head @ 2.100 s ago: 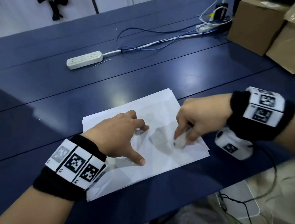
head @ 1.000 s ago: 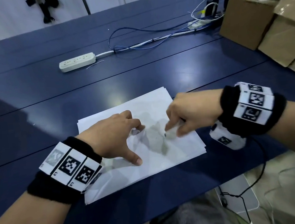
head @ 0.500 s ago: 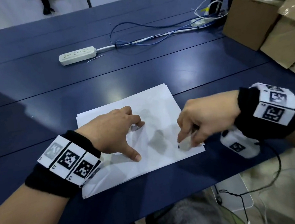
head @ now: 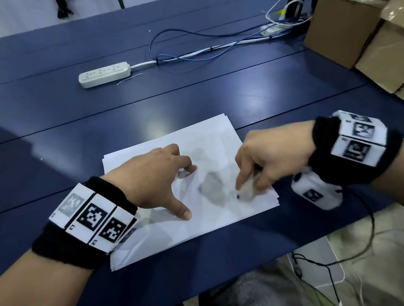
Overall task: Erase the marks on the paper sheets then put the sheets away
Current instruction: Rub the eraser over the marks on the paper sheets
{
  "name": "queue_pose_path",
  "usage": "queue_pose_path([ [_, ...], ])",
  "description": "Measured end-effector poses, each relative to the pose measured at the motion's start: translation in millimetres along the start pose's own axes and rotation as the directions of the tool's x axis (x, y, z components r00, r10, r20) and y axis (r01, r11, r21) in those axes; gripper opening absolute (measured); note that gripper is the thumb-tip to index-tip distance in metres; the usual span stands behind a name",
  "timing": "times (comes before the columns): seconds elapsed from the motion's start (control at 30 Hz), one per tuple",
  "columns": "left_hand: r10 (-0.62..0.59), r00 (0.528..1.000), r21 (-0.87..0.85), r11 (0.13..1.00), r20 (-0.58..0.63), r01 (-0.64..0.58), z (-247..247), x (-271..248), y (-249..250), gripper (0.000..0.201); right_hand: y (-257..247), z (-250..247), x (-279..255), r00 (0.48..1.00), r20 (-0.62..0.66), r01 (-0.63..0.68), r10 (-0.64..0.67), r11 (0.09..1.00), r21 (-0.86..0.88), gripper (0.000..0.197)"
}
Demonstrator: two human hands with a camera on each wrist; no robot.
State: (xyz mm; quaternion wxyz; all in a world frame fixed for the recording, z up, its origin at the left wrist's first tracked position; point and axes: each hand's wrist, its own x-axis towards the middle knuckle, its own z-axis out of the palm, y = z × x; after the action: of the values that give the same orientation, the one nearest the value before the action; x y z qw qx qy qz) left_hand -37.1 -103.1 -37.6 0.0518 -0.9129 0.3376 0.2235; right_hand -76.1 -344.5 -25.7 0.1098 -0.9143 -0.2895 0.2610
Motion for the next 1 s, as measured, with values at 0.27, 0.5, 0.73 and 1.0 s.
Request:
queue_pose_path([
  [0.27,0.001,1.0,-0.012,1.0,-0.005,-0.001,-1.4,-1.4,1.4,0.09,7.4,0.6,8.4,0.971,-0.24,-0.031,0.005,0.994,-0.108,0.027],
  [0.5,-0.003,1.0,-0.01,1.0,0.004,0.003,-4.5,-0.3,5.4,0.091,8.8,-8.9,10.1,0.983,-0.171,-0.076,0.065,0.995,-0.058,0.025],
  [0.73,-0.008,1.0,-0.009,1.0,0.012,0.008,-5.2,-0.2,5.5,0.092,7.7,2.8,-0.8,0.995,-0.093,0.03,-0.037,0.997,-0.071,0.028],
  [1.0,-0.022,1.0,0.055,0.998,0.011,0.022,-12.4,3.5,12.1,0.079,19.2,-12.3,20.4,0.955,-0.277,-0.137,0.105,0.986,-0.1,0.028],
])
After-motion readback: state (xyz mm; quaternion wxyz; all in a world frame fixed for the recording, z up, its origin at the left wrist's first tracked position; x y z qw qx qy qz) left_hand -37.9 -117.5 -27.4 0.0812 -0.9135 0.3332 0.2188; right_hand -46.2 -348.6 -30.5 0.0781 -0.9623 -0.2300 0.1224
